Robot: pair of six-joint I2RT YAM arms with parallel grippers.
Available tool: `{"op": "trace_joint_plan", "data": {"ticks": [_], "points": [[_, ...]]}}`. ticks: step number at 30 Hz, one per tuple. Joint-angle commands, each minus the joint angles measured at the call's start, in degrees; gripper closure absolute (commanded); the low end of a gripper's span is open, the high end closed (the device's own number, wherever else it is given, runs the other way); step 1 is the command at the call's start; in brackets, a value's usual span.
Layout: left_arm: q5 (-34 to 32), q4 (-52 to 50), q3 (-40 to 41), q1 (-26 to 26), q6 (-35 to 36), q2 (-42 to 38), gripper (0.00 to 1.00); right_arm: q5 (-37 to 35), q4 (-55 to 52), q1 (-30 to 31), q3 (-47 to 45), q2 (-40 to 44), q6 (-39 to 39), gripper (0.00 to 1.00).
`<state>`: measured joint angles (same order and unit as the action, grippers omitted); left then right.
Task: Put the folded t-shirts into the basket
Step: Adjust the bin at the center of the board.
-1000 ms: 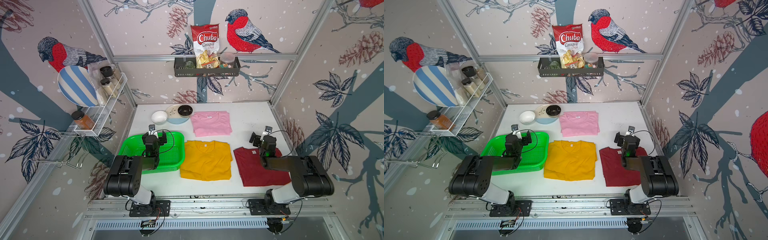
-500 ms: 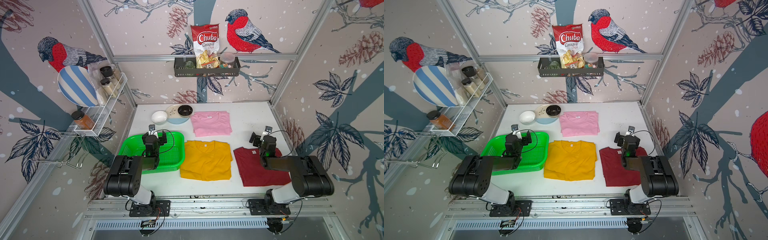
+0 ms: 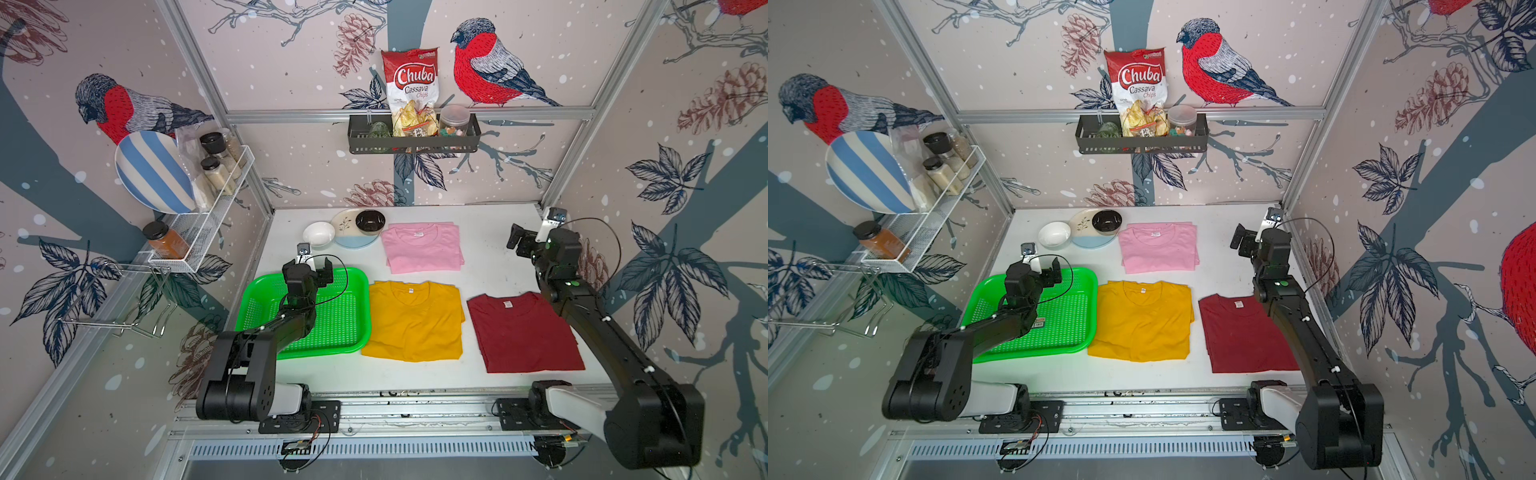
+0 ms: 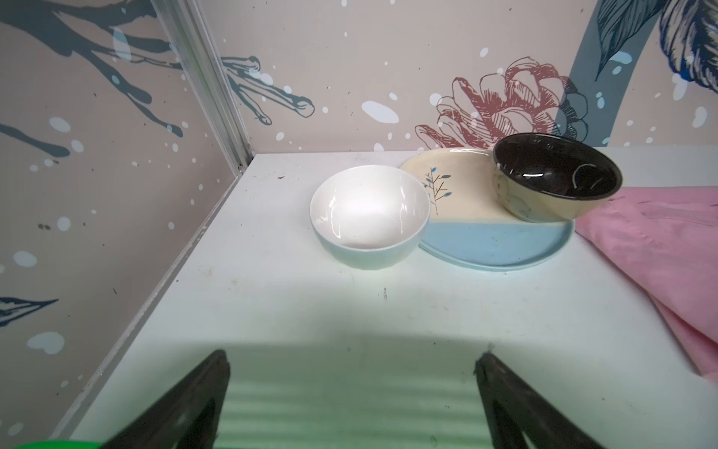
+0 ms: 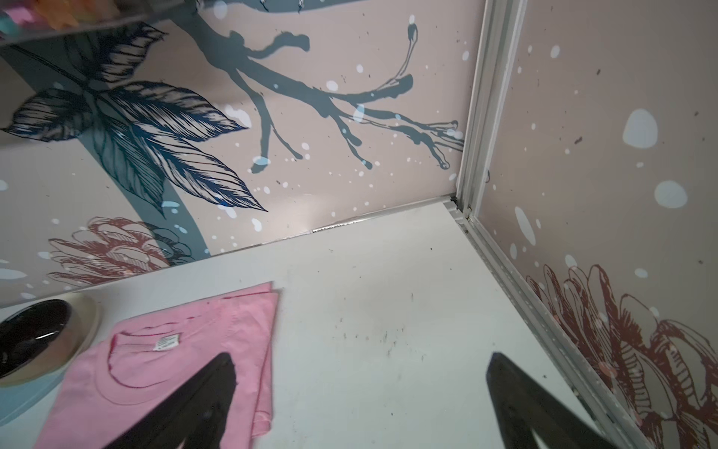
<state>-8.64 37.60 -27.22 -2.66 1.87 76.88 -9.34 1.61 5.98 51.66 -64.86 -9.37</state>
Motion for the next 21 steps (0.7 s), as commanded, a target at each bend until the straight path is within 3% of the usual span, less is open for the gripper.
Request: {"op": "trace_joint_plan", "data": {"ticks": [1,2,3,5,7,11,14,17,21], "points": [[5.31,-9.26,-1.83,-0.24,2.80,-5.14,0.03,-9.47,-17.69,-0.23,4.65,1.25,-9.62,0.00],[6.78,-12.00,-2.97,-0.23,3.39,-6.87,0.03,-12.08,-20.87,-0.97,6.56,1.76,-11.61,0.00],[8.67,-16.47,-4.94,-0.24,4.07,-8.86,0.03,-9.69,-21.89,-2.32,7.46,2.48,-11.30,0.00],[13.68,-32.27,-12.16,-0.21,7.62,-10.26,0.03,1.23,-21.46,-3.50,7.84,3.83,-8.54,0.00],[19.27,-49.33,-22.04,-0.24,10.49,-8.52,0.03,9.86,-21.01,-0.75,7.75,4.27,-3.54,0.00],[29.40,-73.03,-37.82,-0.21,15.85,-4.33,0.03,10.31,-20.55,18.16,3.50,3.78,16.15,0.00],[33.15,-83.07,-44.58,-0.17,16.56,-2.79,0.03,7.67,-13.95,34.57,-3.45,2.14,31.43,0.00],[37.03,-89.93,-47.07,-0.23,18.74,-3.11,0.03,10.07,-1.17,41.57,-9.06,-2.67,33.97,0.00],[40.72,-94.51,-45.75,-0.24,22.29,-4.77,0.03,17.41,4.93,44.91,-6.97,-13.20,34.54,0.00]]}}
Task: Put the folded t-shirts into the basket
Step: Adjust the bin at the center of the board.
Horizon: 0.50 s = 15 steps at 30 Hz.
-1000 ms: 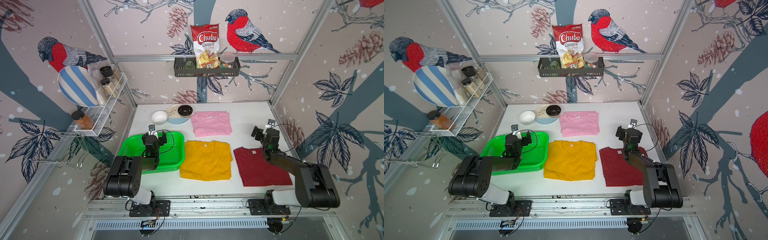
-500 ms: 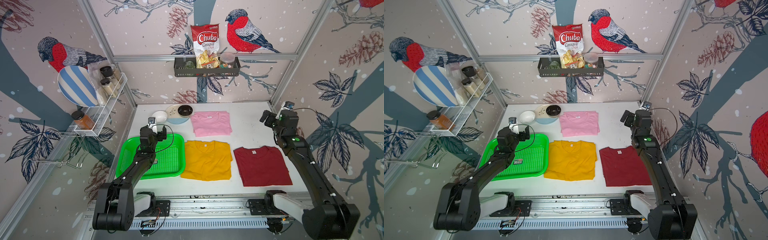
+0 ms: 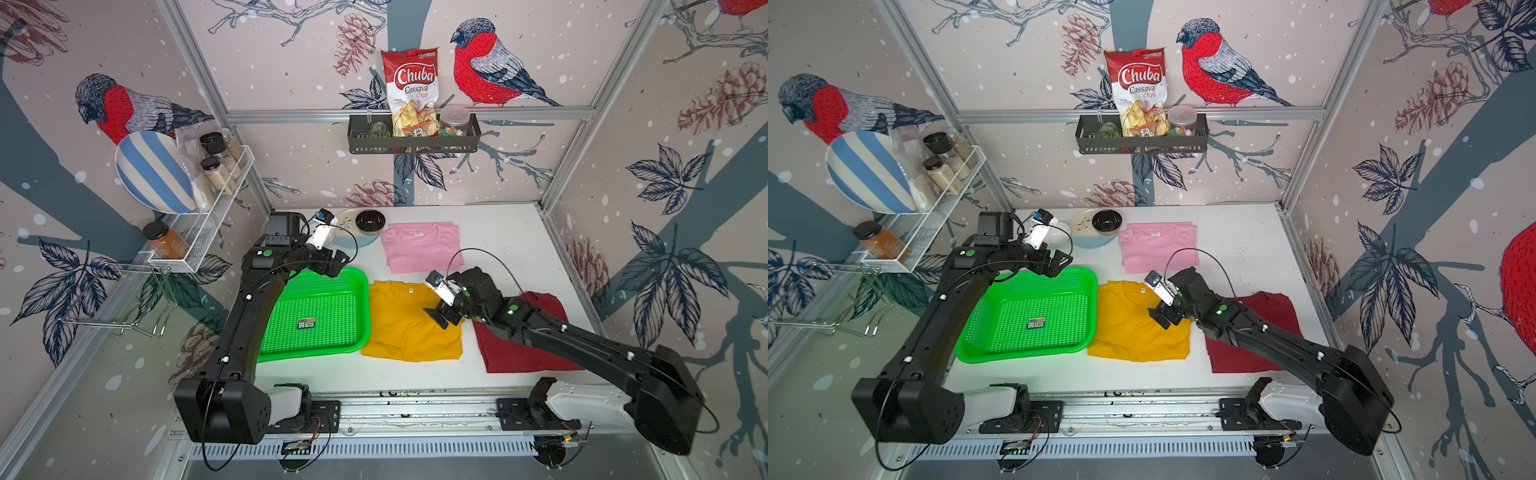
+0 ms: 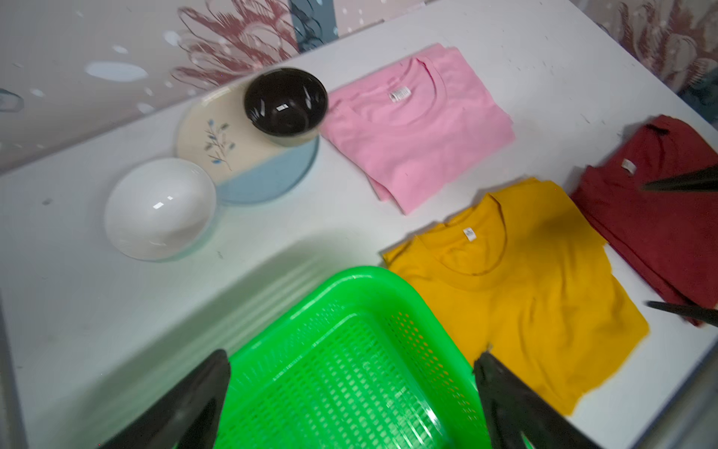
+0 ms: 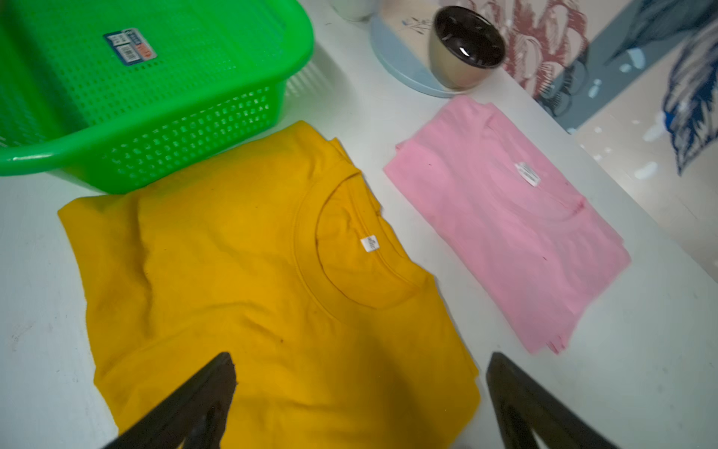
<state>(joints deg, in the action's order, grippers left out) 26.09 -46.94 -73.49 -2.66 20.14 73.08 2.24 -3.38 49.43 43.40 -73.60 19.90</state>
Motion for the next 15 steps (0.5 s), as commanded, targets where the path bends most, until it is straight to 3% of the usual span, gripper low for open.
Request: {"op": "trace_joint_plan", "data": {"ticks": [1,8,15], "points": [[6.22,-10.31,1.34,-0.22,4.71,-1.46,0.03,6.37,10.77,1.90,2.66,-7.88,5.65,0.00],[2.21,-10.23,5.04,-0.23,6.12,-3.58,0.03,12.03,12.81,4.41,16.44,-28.16,6.17,0.00],[-2.62,-7.46,6.70,0.35,6.13,-6.47,0.03,15.36,13.81,9.12,27.28,-38.65,7.00,0.00]]}}
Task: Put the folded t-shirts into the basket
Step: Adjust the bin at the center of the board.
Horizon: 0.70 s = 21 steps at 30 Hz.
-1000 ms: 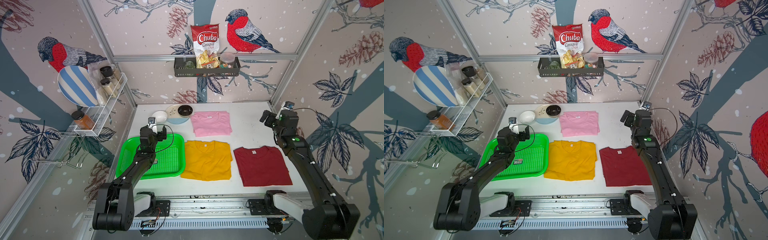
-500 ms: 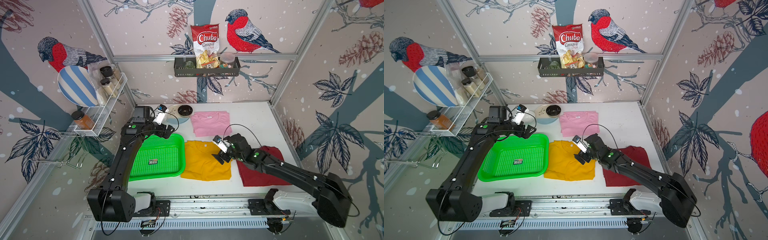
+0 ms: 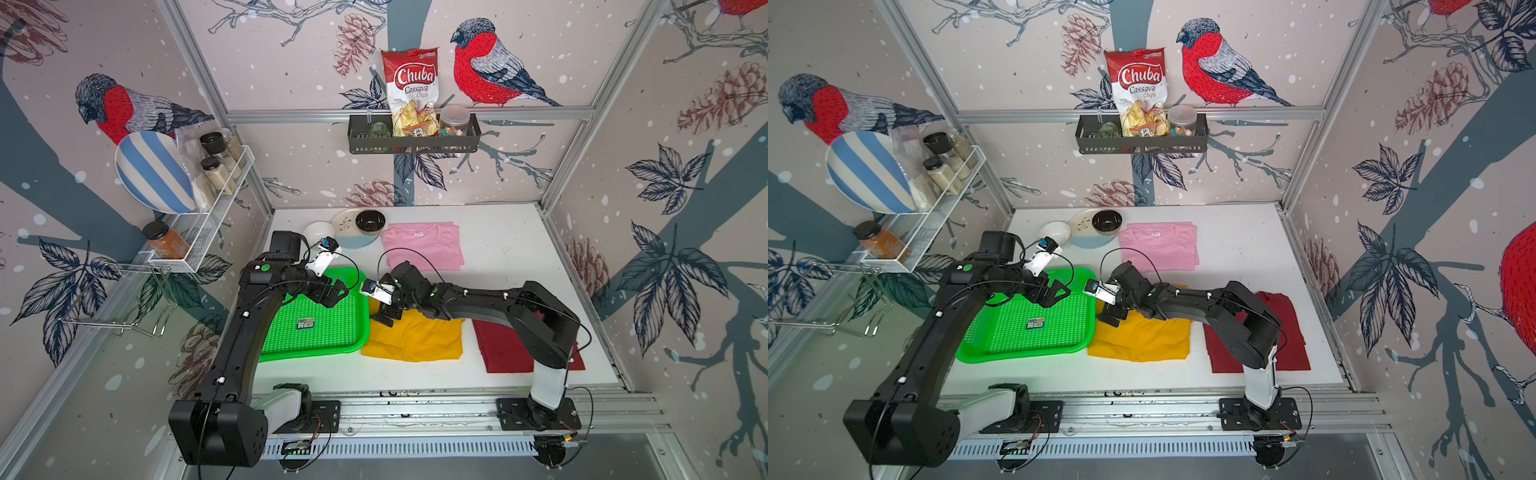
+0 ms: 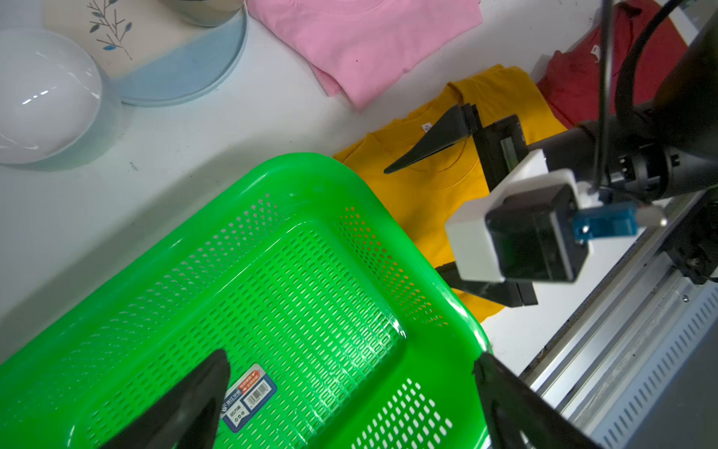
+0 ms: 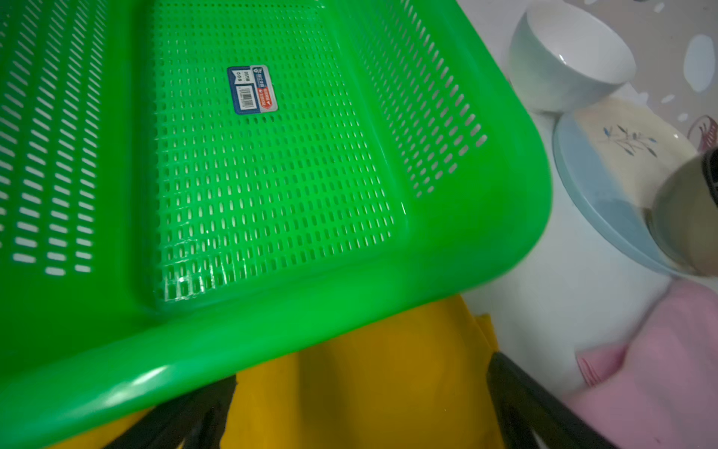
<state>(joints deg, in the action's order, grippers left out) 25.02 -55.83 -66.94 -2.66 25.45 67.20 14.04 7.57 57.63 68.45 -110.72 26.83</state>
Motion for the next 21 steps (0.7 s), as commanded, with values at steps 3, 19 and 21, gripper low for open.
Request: {"op": "trace_joint_plan", "data": {"ticks": [3,19,21], "points": [[-0.27,0.79,0.14,0.63,1.14,-1.02,0.03,4.70,6.55,1.25,2.20,-2.37,-2.81,0.00],[-6.31,5.93,-6.29,-11.08,8.26,7.73,0.03,6.69,-17.64,-20.31,-11.78,22.01,-10.75,0.01],[-6.89,5.98,-8.53,-13.87,10.20,11.39,0.03,6.83,-23.72,-26.56,-9.36,21.32,-16.43,0.06]]}}
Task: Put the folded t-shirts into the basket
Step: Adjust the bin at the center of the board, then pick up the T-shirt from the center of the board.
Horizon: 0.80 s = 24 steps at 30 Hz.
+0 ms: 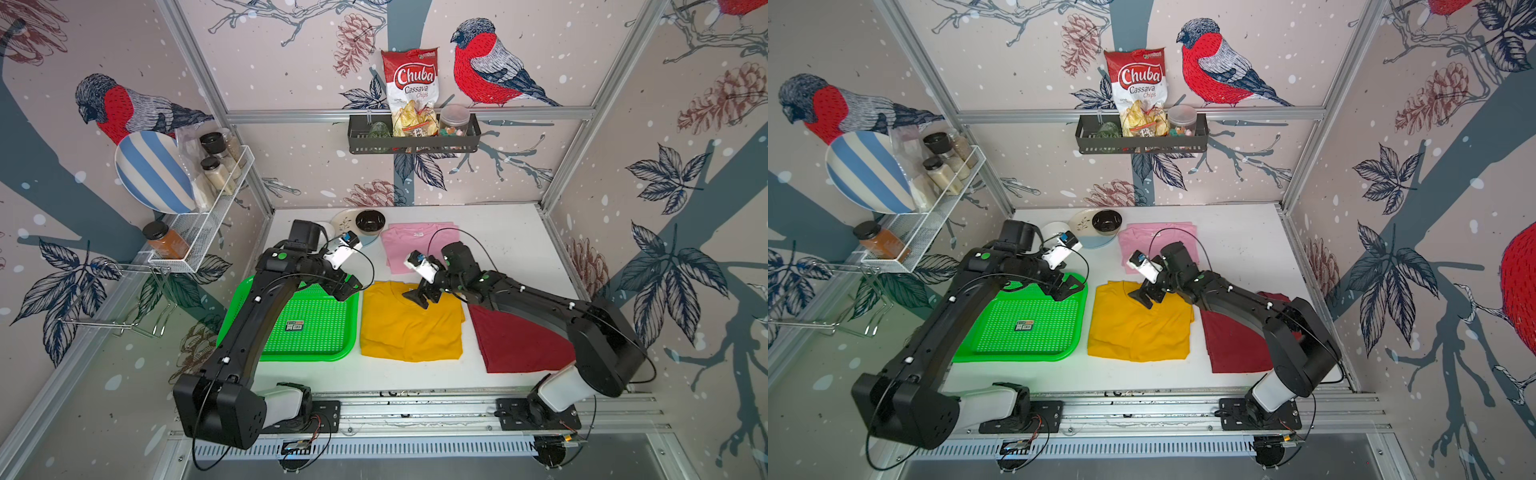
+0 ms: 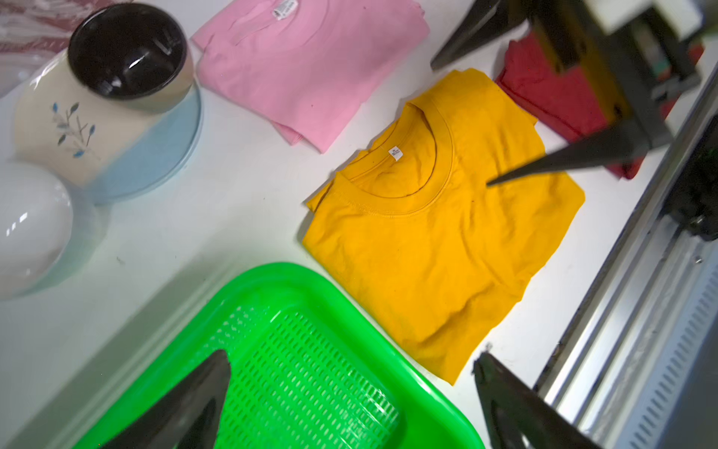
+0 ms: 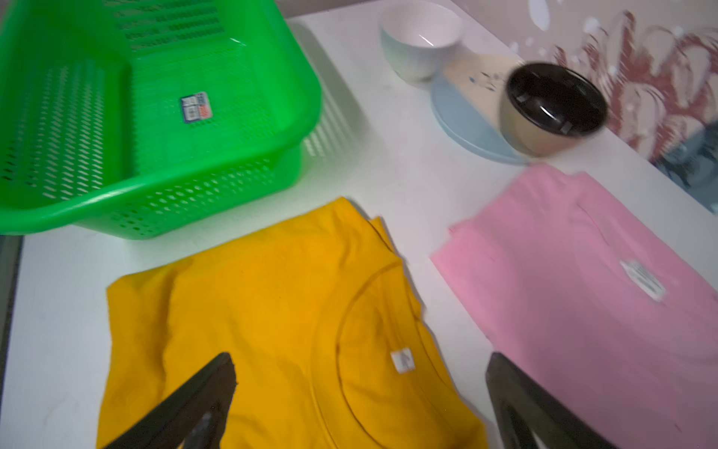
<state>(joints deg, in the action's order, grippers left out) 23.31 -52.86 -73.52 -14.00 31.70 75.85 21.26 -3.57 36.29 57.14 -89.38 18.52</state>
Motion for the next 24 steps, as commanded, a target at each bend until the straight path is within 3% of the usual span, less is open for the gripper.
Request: {"op": "trace_joint_plan", "data": {"ticks": [1,6,10,15,20,24], "points": [[-4.74,3.24,-3.38,-3.15,3.98,4.68,0.03,-0.49,-15.14,-7.83,3.33,-0.68,-11.20,0.09],[0.83,1.78,-9.60,-4.04,8.72,13.72,0.04,3.43,-20.84,-16.27,5.01,-3.56,-22.49,0.13],[4.58,-0.82,-11.18,-4.76,21.10,18.86,0.04,6.32,-25.24,-18.14,5.91,-7.48,-22.38,0.13],[2.78,-0.37,-13.27,-6.02,23.10,22.68,0.05,8.68,-31.88,-18.16,12.17,-16.14,-21.50,0.18],[2.92,0.17,-13.91,-7.00,24.64,24.15,0.05,4.08,-34.59,-18.36,15.85,-22.15,-23.15,0.19],[1.69,-0.55,-15.83,-8.64,26.27,26.52,0.05,7.97,-35.51,-17.94,16.83,-25.54,-22.49,0.35]]}}
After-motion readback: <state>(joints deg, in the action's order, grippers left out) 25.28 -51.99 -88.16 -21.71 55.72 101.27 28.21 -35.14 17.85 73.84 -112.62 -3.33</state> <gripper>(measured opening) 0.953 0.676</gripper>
